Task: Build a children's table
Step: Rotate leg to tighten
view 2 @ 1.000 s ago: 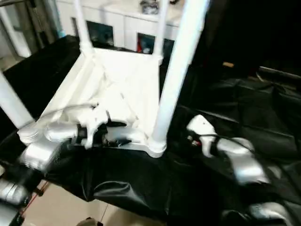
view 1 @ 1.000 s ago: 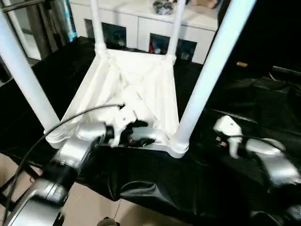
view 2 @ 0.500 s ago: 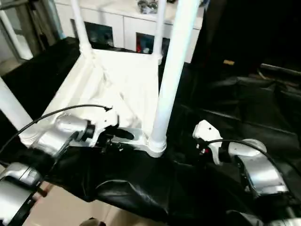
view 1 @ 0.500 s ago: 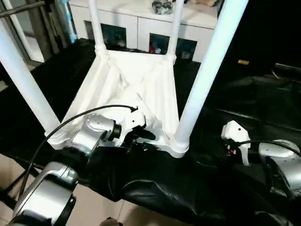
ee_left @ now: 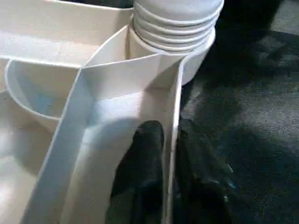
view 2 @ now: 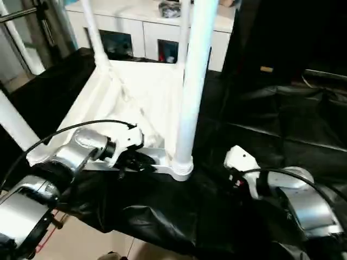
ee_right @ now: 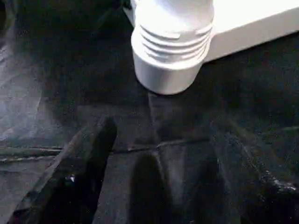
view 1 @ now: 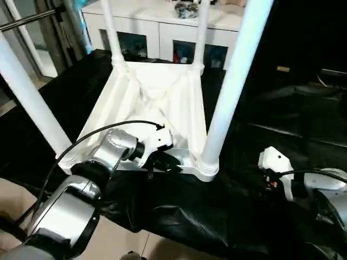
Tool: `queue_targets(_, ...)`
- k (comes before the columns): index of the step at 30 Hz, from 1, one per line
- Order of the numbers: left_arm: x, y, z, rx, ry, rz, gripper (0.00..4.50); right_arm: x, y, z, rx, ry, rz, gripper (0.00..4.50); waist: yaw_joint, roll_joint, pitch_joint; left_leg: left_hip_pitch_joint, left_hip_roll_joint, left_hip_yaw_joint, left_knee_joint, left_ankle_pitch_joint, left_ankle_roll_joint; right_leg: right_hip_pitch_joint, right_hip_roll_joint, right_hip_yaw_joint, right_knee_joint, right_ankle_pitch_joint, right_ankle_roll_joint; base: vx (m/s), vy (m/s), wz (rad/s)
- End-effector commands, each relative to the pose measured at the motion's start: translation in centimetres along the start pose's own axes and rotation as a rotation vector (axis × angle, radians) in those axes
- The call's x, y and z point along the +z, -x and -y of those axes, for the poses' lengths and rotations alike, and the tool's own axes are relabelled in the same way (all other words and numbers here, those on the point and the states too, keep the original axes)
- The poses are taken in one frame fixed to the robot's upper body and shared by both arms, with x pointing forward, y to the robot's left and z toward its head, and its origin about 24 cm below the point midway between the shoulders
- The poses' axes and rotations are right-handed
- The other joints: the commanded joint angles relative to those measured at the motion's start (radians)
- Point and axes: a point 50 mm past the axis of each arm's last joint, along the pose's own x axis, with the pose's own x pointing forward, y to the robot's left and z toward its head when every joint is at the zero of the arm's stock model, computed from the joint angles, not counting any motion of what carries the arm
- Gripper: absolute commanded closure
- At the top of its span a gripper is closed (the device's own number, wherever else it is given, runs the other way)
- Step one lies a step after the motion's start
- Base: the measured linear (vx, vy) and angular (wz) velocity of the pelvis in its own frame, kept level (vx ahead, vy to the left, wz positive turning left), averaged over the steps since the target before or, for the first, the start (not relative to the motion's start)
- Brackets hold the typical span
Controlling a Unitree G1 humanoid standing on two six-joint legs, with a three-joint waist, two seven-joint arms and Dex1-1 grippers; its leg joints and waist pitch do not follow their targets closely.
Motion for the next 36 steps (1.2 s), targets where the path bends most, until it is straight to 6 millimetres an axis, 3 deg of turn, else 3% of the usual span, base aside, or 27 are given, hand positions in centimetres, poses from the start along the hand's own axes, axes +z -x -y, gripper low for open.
queue_targets(1,-0.3,0.1,-0.1,0.018,0.035,-0.007,4.09,0.7,0.5,0.1,-0.02,-0.001,0.023,0.94,-0.001,-0.01,-0.061,0.016,0.012,0.002,-0.067,-0.293,0.05,0.051,-0.036,0.026,-0.095,-0.265,-0.219,0.0,0.0,0.0)
queue_targets(2,-0.4,0.2,-0.2,0.017,0.042,-0.004,4.2,0.8,0.5,0.0,-0.023,-0.009,0.029,0.77,-0.001,-0.008,-0.061,0.016,0.013,0.001,-0.067,-0.294,0.05,0.05,-0.038,0.026,-0.096,-0.278,-0.216,0.0,0.0,0.0)
queue_targets(3,-0.7,0.3,0.0,0.013,0.052,-0.013,4.22,0.9,0.4,-0.1,-0.024,-0.013,0.038,0.67,-0.003,-0.02,-0.061,0.015,0.013,0.003,-0.067,-0.293,0.052,0.05,-0.037,0.026,-0.098,-0.286,-0.211,0.0,0.0,0.0)
queue_targets(5,-1.1,0.4,0.1,0.009,0.058,-0.023,4.37,1.1,0.3,-0.1,-0.026,-0.015,0.046,0.6,-0.002,-0.015,-0.06,0.017,0.013,0.001,-0.069,-0.304,0.048,0.047,-0.041,0.026,-0.101,-0.339,-0.195,0.0,0.0,0.0)
queue_targets(6,-2.1,0.7,0.5,0.01,0.073,-0.044,4.45,1.7,0.0,-0.3,-0.023,-0.035,0.097,0.57,-0.004,-0.038,-0.059,0.013,0.013,0.003,-0.069,-0.297,0.052,0.048,-0.04,0.026,-0.102,-0.343,-0.189,0.0,0.0,0.0)
queue_targets(7,-2.5,0.8,0.6,0.019,0.086,-0.043,4.5,1.9,-0.1,-0.3,-0.021,-0.041,0.121,0.3,-0.003,-0.026,-0.057,0.008,0.012,-0.002,-0.073,-0.287,0.049,0.05,-0.043,0.025,-0.098,-0.36,-0.176,0.0,0.0,0.0)
queue_targets(8,-2.9,0.9,0.8,0.034,0.099,-0.038,4.5,2.2,-0.5,-0.3,-0.02,-0.044,0.139,0.3,-0.009,-0.034,-0.057,0.007,0.014,-0.003,-0.076,-0.293,0.046,0.05,-0.044,0.024,-0.099,-0.366,-0.17,0.0,0.0,0.0)
queue_targets(9,-3.0,1.0,0.8,0.037,0.101,-0.036,4.5,2.2,-0.5,-0.3,-0.021,-0.042,0.141,0.19,-0.011,-0.03,-0.056,0.006,0.015,-0.005,-0.077,-0.296,0.041,0.05,-0.044,0.023,-0.097,-0.369,-0.169,0.0,0.0,0.0)
queue_targets(10,-3.5,1.2,1.1,0.057,0.121,-0.024,4.5,2.5,-1.2,-0.4,-0.028,-0.03,0.166,0.15,-0.016,-0.044,-0.056,0.008,0.014,-0.003,-0.077,-0.308,0.039,0.047,-0.042,0.023,-0.101,-0.391,-0.158,0.0,0.0,0.0)
queue_targets(11,-3.5,1.2,1.1,0.057,0.121,-0.024,4.5,2.5,-1.2,-0.4,-0.028,-0.03,0.166,0.07,-0.02,-0.037,-0.056,0.01,0.013,-0.003,-0.078,-0.307,0.036,0.044,-0.045,0.024,-0.102,-0.406,-0.155,0.0,0.0,0.0)
queue_targets(13,-3.9,1.4,1.5,0.079,0.141,0.004,4.5,3.0,-2.1,-0.3,-0.062,-0.018,0.217,0.07,-0.029,-0.042,-0.054,0.012,0.013,-0.001,-0.079,-0.309,0.035,0.041,-0.044,0.025,-0.106,-0.432,-0.146,0.0,0.0,0.0)
queue_targets(14,-4.0,1.4,1.8,0.09,0.149,0.024,4.5,3.4,-2.6,-0.4,-0.07,-0.017,0.248,0.07,-0.026,-0.072,-0.065,0.009,0.017,-0.003,-0.075,-0.262,0.042,0.048,-0.051,0.025,-0.092,-0.4,-0.14,0.0,0.0,0.0)
queue_targets(15,-3.9,1.3,2.0,0.091,0.142,0.026,4.5,3.6,-3.1,-0.3,-0.067,-0.017,0.257,0.07,-0.032,-0.091,-0.055,0.001,0.016,0.0,-0.08,-0.256,0.048,0.043,-0.046,0.023,-0.097,-0.413,-0.126,0.0,0.0,0.0)
queue_targets(16,-3.8,1.2,2.0,0.091,0.135,0.025,4.5,3.7,-3.4,-0.2,-0.066,-0.018,0.257,0.07,-0.033,-0.069,-0.051,0.005,0.015,-0.003,-0.084,-0.28,0.041,0.037,-0.05,0.022,-0.104,-0.476,-0.113,0.0,0.0,0.0)
queue_targets(17,-3.8,0.9,2.0,0.099,0.119,0.019,4.5,3.7,-4.2,0.2,-0.076,-0.017,0.246,0.07,-0.037,-0.1,-0.058,0.005,0.015,-0.003,-0.08,-0.281,0.037,0.038,-0.052,0.019,-0.105,-0.508,-0.092,0.0,0.0,0.0)
queue_targets(18,-3.7,0.8,2.0,0.103,0.113,0.017,4.5,3.7,-4.3,0.3,-0.084,-0.016,0.242,0.07,-0.036,-0.09,-0.055,0.008,0.016,-0.005,-0.083,-0.281,0.029,0.034,-0.052,0.02,-0.104,-0.51,-0.091,0.0,0.0,0.0)
queue_targets(20,-3.6,0.7,2.0,0.102,0.112,0.013,4.5,3.8,-4.6,0.5,-0.092,-0.011,0.243,0.07,-0.032,-0.088,-0.053,0.026,0.019,0.0,-0.082,-0.33,0.021,0.017,-0.051,0.026,-0.116,-0.517,-0.092,0.0,0.0,0.0)
queue_targets(21,-3.0,0.5,1.8,0.085,0.097,0.014,4.5,4.3,-5.2,0.9,-0.097,-0.01,0.255,0.07,-0.029,-0.078,-0.056,0.028,0.022,-0.002,-0.084,-0.332,0.015,0.02,-0.052,0.027,-0.113,-0.487,-0.101,0.0,0.0,0.0)
queue_targets(23,-2.5,0.3,1.7,0.071,0.085,0.021,4.5,4.5,-5.9,1.4,-0.098,0.001,0.253,0.07,-0.035,-0.076,-0.06,0.023,0.02,-0.005,-0.092,-0.361,-0.009,0.026,-0.042,0.023,-0.102,-0.386,-0.131,0.0,0.0,0.0)
queue_targets(25,-2.3,0.4,1.6,0.07,0.061,-0.007,4.5,4.6,-6.8,1.3,-0.08,0.019,0.244,0.07,-0.033,-0.08,-0.06,0.026,0.02,-0.001,-0.09,-0.372,-0.008,0.024,-0.04,0.028,-0.1,-0.336,-0.154,0.0,0.0,0.0)
queue_targets(26,-2.1,0.5,1.6,0.068,0.06,-0.008,4.5,4.7,-7.2,1.2,-0.061,0.018,0.248,0.07,-0.03,-0.079,-0.061,0.024,0.019,-0.001,-0.09,-0.365,-0.004,0.028,-0.041,0.03,-0.097,-0.309,-0.165,0.0,0.0,0.0)
queue_targets(27,-2.1,0.7,1.6,0.073,0.063,-0.003,4.5,4.8,-7.6,1.0,-0.042,0.027,0.243,0.07,-0.029,-0.086,-0.062,0.022,0.02,0.0,-0.089,-0.358,0.0,0.031,-0.043,0.03,-0.095,-0.297,-0.169,0.0,0.0,0.0)
queue_targets(28,-2.1,0.9,1.6,0.077,0.065,0.0,4.5,4.8,-8.0,1.0,-0.034,0.036,0.239,0.07,-0.027,-0.085,-0.063,0.02,0.019,0.0,-0.087,-0.341,0.004,0.032,-0.045,0.03,-0.091,-0.282,-0.178,0.0,0.0,0.0)
queue_targets(31,-2.2,1.6,1.7,0.07,0.059,-0.019,4.5,5.1,-8.8,0.9,-0.004,0.045,0.235,0.07,-0.024,-0.103,-0.061,0.014,0.019,0.002,-0.087,-0.301,0.018,0.039,-0.047,0.028,-0.091,-0.286,-0.172,0.0,0.0,0.0)
queue_targets(34,-3.0,2.0,2.2,0.04,0.059,-0.058,4.5,5.0,-9.5,0.8,0.022,0.054,0.224,0.07,-0.026,-0.096,-0.059,0.01,0.019,-0.001,-0.09,-0.296,0.005,0.039,-0.048,0.027,-0.092,-0.327,-0.158,0.0,0.0,0.0)
queue_targets(36,-3.5,2.2,2.3,0.033,0.064,-0.086,4.5,4.8,-9.6,0.9,0.017,0.039,0.218,0.07,-0.026,-0.093,-0.06,0.015,0.02,-0.001,-0.09,-0.296,-0.002,0.036,-0.047,0.028,-0.091,-0.31,-0.161,0.0,0.0,0.0)
